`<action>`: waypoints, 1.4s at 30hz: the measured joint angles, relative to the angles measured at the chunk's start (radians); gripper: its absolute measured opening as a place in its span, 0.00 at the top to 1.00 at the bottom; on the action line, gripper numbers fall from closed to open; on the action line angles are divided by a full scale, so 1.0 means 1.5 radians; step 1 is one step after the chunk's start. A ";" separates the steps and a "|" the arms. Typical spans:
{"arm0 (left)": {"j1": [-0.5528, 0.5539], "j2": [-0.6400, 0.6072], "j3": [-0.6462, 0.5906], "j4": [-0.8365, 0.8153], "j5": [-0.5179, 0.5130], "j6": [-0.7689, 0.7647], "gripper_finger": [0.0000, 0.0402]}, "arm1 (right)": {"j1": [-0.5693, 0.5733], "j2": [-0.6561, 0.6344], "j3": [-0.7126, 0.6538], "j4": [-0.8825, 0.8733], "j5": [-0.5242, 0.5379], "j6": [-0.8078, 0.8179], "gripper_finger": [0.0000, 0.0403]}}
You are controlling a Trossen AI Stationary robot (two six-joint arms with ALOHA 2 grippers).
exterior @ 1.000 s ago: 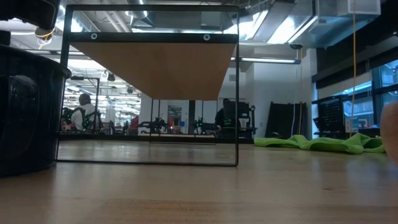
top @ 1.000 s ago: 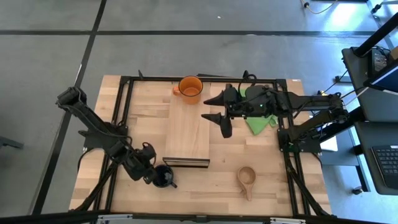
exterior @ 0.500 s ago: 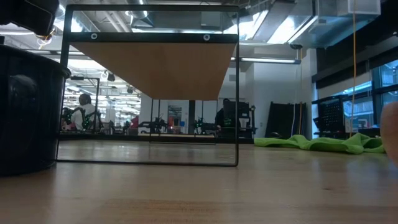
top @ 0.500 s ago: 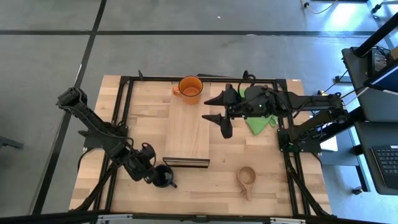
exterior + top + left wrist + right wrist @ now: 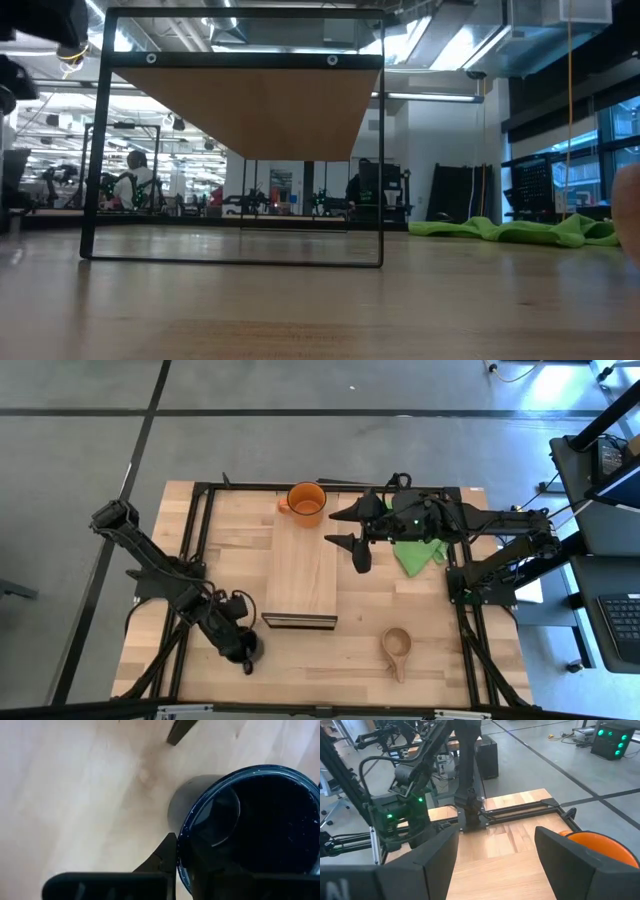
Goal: Stack small to large cups/mugs on shelf
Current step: Put the blue mug on the shelf
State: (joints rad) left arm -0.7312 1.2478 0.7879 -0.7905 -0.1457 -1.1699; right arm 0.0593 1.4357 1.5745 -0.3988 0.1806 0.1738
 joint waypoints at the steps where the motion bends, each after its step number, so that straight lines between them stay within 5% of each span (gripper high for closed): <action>1: 0.000 -0.004 0.004 -0.011 -0.009 0.032 0.96 | -0.003 0.000 0.000 0.000 0.000 0.001 0.35; 7: 0.006 -0.032 0.083 -0.104 -0.071 0.237 0.97 | -0.020 0.000 0.000 -0.005 0.000 0.004 0.35; 14: 0.047 -0.034 0.111 -0.139 0.039 0.424 0.97 | -0.045 0.000 0.000 -0.007 -0.026 0.022 0.35; 29: 0.083 -0.034 0.110 -0.180 0.129 0.577 0.97 | -0.056 0.000 0.000 -0.007 -0.046 0.023 0.35; 42: 0.085 -0.034 0.066 -0.150 0.176 0.567 0.94 | -0.060 0.000 0.000 -0.007 -0.046 0.023 0.35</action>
State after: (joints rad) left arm -0.6041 1.1965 0.8871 -1.0157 0.1185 -0.3189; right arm -0.0311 1.4357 1.5742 -0.4095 0.1120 0.2077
